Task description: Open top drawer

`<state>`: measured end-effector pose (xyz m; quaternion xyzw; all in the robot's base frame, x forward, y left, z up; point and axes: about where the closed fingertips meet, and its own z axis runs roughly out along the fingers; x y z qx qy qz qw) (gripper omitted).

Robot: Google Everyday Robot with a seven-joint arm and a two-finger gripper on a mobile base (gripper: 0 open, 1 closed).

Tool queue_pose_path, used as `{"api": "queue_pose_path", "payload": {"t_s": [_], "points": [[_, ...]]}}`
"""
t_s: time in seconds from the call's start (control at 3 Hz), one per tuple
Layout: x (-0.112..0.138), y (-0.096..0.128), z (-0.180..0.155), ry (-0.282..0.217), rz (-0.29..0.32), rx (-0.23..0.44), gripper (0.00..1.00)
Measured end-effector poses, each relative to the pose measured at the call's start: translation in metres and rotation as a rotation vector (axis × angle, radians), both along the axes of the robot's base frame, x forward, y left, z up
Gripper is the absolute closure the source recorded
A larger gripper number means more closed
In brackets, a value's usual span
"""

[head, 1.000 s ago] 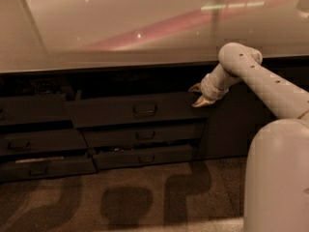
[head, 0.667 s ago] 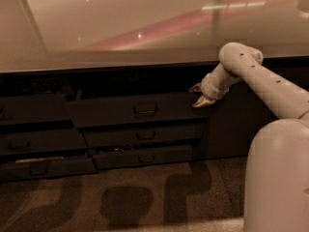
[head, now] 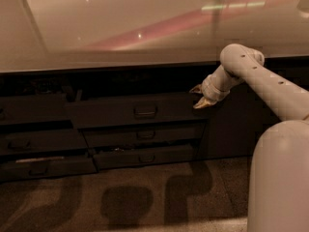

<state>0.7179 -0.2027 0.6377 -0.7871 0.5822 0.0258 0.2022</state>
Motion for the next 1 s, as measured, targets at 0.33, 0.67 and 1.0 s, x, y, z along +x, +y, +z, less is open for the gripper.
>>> {"api": "queue_pose_path", "payload": {"t_s": [0.33,0.67,1.0], "points": [[-0.0076,-0.0007,-0.0005,0.001,0.007,0.001,1.00],[-0.0076,-0.0007,-0.0005,0.001,0.007,0.001,1.00],[-0.0161,-0.0008,-0.0038,-0.003,0.021,0.003,1.00]]}}
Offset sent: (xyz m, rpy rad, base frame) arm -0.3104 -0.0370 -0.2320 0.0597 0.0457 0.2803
